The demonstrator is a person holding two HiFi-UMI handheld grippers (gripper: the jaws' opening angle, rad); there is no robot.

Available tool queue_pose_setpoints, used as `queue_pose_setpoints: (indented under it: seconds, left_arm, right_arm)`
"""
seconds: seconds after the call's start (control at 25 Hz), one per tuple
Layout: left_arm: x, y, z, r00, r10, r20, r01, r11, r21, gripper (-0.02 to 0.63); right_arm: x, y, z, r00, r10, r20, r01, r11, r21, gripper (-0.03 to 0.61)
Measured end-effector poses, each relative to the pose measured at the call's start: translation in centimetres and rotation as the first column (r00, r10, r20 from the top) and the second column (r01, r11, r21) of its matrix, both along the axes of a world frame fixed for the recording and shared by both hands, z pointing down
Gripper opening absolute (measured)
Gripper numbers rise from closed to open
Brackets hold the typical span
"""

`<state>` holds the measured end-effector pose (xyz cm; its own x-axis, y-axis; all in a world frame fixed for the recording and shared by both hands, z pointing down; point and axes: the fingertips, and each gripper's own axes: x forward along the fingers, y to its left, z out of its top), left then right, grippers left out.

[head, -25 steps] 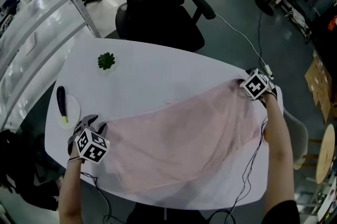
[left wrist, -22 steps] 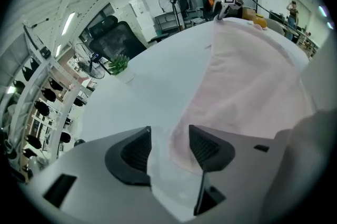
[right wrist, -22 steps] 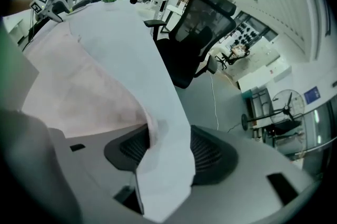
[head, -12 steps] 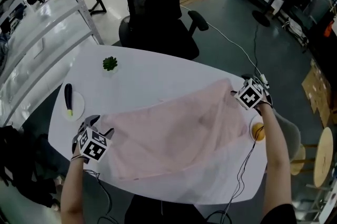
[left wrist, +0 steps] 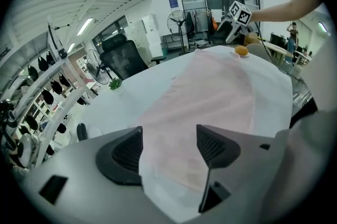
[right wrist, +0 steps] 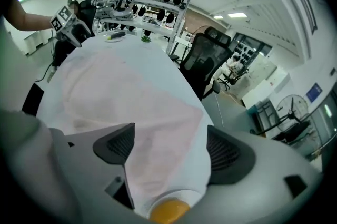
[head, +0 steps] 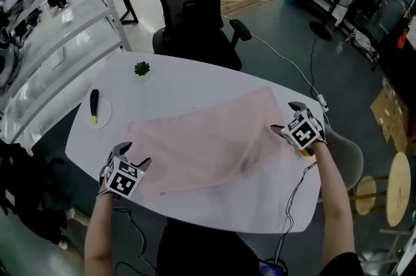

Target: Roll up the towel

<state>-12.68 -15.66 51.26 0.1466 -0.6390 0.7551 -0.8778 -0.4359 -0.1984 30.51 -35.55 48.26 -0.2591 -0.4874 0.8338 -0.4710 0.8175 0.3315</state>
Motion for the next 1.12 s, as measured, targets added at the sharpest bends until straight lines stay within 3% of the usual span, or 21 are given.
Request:
queue_pose_setpoints:
  seconds: [0.24,0.4,0.56,0.72,0.96,1.04,1.12]
  left_arm:
    - [3.3,1.5,-2.2,0.994,-0.022,-0.106,0.031,0.996,0.081,0.347]
    - [5.5,2.5,-2.9,0.981,-0.04,-0.189,0.064,0.99,0.123,0.347]
    - [6.7,4.0,-3.3,0.961,-0.091,-0.26,0.134,0.979,0.153,0.347]
    - [6.9,5.7,-3.1,0.92,-0.147,-0.364,0.22,0.961,0.168,0.345]
    - [5.6,6.5,-3.2,0.844,-0.212,-0.493,0.331,0.929,0.167,0.345]
    - [4.6,6.1,-3.1,0.818,-0.239,-0.523,0.372,0.913,0.165,0.339]
    - [3.0,5.7,-2.9,0.803,-0.264,-0.534,0.405,0.9,0.163,0.319]
  right_arm:
    - [-1.7,6.6,-1.7,0.993,-0.031,0.112,0.026,0.998,0.051,0.449]
    - [-3.3,11.3,-1.7,0.979,-0.036,0.199,0.029,0.999,0.04,0.482]
    - [-4.2,15.5,-1.9,0.935,0.016,0.355,-0.029,0.999,0.032,0.495]
    - [-5.5,20.0,-1.1,0.866,0.081,0.494,-0.083,0.996,-0.017,0.495]
    - [-8.8,24.1,-1.1,0.77,0.165,0.617,-0.141,0.986,-0.089,0.485]
    - [-10.5,25.1,-1.1,0.753,0.168,0.636,-0.135,0.986,-0.101,0.445]
    - [-12.9,26.3,-0.9,0.765,0.133,0.63,-0.091,0.991,-0.099,0.439]
